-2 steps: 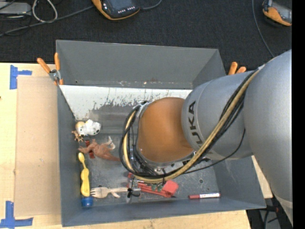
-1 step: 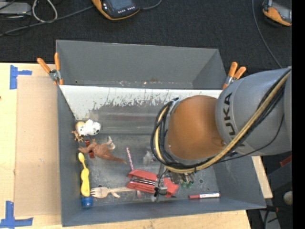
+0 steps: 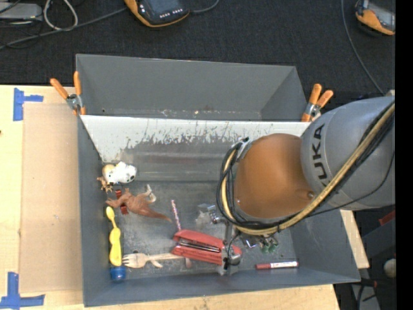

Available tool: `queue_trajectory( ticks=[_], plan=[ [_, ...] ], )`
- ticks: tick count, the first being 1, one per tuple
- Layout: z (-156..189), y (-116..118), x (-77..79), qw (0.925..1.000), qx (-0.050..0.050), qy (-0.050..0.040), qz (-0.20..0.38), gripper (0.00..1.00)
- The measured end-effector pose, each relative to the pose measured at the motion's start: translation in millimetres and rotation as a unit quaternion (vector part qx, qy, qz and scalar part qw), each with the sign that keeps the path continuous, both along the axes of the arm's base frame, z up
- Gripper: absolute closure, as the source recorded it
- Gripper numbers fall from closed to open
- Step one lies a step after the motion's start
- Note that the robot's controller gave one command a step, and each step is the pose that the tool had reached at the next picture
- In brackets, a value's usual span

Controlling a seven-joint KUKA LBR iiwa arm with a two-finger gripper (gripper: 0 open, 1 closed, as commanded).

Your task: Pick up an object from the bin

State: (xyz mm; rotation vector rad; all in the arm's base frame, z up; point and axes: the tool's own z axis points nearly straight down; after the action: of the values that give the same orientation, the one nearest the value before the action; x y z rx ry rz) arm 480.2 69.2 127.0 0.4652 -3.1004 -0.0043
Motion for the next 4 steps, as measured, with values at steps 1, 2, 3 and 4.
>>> queue_trajectory(
  ticks=[1, 2, 3, 4],
  plan=[
    [-33, -24, -3.4, 0.9967, -0.002, -0.0010, -0.081, 0.00],
    [-53, -24, 4.6, 0.9985, 0.000, -0.0061, -0.054, 0.00],
    [-58, -34, 5.7, 0.9636, -0.002, -0.0006, -0.267, 1.00],
    [-58, -34, 5.7, 0.9634, -0.002, -0.0006, -0.268, 1.00]
  ],
)
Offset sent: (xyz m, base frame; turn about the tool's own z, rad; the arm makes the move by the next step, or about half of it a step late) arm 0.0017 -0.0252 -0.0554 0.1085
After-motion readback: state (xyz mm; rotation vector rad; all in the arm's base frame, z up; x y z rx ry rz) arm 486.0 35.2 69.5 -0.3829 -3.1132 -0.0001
